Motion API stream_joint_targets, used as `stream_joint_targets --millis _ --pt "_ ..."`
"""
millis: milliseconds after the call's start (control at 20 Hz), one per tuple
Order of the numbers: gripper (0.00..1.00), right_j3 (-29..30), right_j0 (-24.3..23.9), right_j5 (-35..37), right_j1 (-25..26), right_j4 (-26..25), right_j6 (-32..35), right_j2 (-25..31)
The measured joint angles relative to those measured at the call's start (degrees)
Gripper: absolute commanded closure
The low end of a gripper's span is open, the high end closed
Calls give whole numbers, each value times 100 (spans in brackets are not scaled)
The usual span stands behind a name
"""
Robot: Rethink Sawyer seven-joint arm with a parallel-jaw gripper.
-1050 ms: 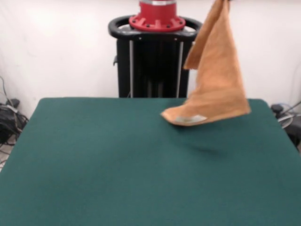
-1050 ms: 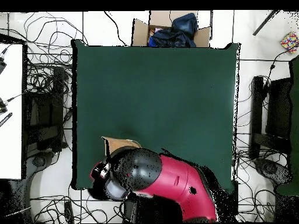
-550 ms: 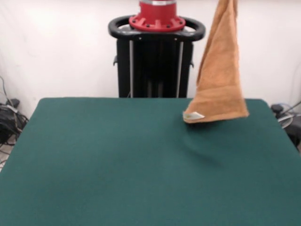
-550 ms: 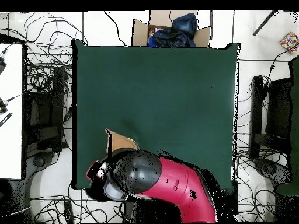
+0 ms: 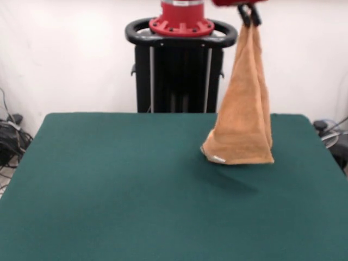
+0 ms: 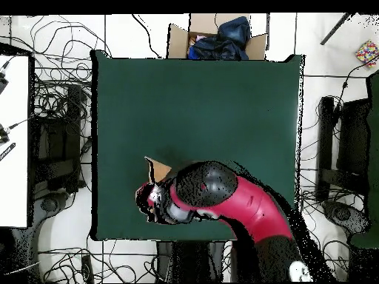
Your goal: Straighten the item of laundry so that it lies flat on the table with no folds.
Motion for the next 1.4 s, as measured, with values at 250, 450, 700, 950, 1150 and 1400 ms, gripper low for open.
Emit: stream_joint_targets --millis 250,450,700,950,1150,1400 --pt "100 -589 -591 16 1038 -573 -704 213" --pt "100 -1103 -838 223 1583 -1175 -917 283" --pt "100 -1954 -1051 888 2233 -1909 -975 366" --pt "100 -2499 -1095 1396 2535 -2207 -975 424" --pt "100 -3064 -1100 1779 2746 -2507 -976 536" --pt "100 -3936 -1088 1912 2975 -3083 -976 684"
